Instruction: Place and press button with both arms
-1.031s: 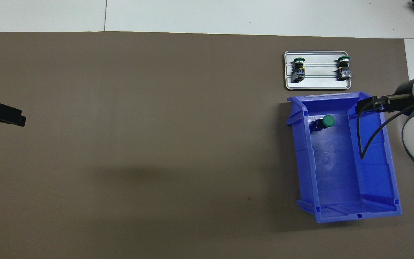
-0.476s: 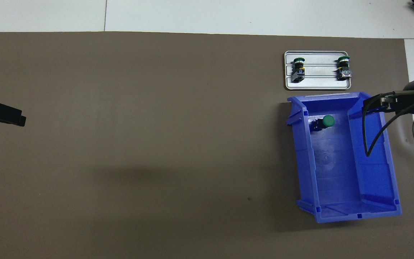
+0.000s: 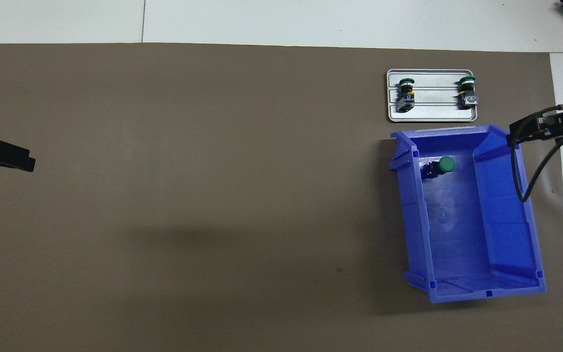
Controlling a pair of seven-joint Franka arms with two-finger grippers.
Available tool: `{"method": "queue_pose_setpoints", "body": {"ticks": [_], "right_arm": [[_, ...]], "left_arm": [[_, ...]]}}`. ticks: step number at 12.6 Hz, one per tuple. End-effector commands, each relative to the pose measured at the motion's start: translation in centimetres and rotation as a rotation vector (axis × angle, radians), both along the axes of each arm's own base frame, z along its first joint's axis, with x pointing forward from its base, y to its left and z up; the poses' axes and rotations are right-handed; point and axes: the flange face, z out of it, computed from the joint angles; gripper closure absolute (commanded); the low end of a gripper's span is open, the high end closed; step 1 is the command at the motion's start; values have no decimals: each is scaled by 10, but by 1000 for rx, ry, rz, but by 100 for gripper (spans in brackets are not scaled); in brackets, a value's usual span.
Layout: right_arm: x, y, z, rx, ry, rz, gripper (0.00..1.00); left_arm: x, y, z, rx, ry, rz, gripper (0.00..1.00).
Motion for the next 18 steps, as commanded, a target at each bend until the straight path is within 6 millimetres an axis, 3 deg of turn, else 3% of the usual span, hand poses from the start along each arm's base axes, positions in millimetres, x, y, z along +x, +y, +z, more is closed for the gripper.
{"method": "queue_pose_setpoints", "body": {"ticks": [1,4,6,8,18], "right_arm": [[-17,-20,17,1,0,50,6],[-33,-12,46,4,-45,60,5],[-40,-6,30,8,-28,-48,5],[-41,13,17,30,-19,-143,4],[-38,16,14,44,-35,-78,0]], "left_arm": [[-8,3,2,15,-8,0,0],[-8,2,1,15,-6,-2,0],[-8,3,2,15,-8,0,0],[-8,3,2,15,-8,0,0],[-8,3,1,15,-6,0,0]]}}
